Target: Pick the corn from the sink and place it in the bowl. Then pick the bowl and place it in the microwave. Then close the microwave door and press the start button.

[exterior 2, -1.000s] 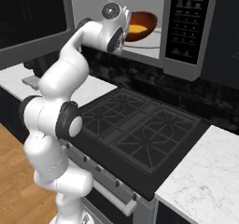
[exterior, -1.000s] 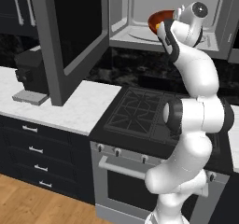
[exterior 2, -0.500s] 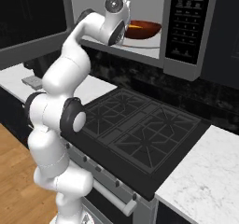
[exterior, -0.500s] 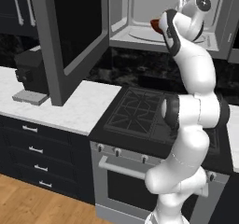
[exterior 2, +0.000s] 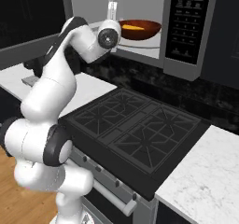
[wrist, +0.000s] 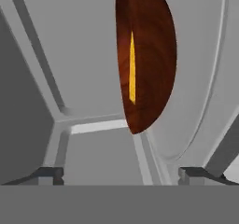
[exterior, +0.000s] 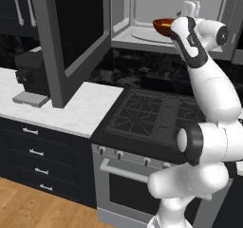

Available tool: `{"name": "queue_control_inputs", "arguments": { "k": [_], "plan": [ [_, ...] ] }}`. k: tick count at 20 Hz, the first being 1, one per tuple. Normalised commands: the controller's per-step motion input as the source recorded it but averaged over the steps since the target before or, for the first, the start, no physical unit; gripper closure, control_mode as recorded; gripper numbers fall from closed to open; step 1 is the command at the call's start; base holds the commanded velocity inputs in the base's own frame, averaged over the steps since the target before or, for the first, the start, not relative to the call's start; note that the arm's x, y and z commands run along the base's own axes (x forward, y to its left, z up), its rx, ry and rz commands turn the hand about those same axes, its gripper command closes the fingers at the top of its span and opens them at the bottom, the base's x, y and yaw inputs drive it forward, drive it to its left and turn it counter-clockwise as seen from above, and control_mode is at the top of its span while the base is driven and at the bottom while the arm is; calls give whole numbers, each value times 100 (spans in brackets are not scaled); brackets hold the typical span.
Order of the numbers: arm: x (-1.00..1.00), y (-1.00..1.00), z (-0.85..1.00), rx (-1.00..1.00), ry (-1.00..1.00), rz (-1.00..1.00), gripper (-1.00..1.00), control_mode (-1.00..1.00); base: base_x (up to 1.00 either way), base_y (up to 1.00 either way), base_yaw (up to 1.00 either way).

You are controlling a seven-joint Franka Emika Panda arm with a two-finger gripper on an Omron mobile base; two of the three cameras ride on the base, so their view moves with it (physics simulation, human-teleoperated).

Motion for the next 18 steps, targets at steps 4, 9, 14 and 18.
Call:
{"name": "queue_control_inputs", "arguments": {
  "k": [4,9,14,18],
  "plan": [
    [-100,44,36,0,-21,8,-100,-100,0,0,0],
    [-100,24,54,0,-10,4,-100,-100,0,0,0],
    [-100,12,43,1,9,0,-100,-100,0,0,0],
    [-100,0,78,-7,15,0,-100,-100,0,0,0]
  ]
}}
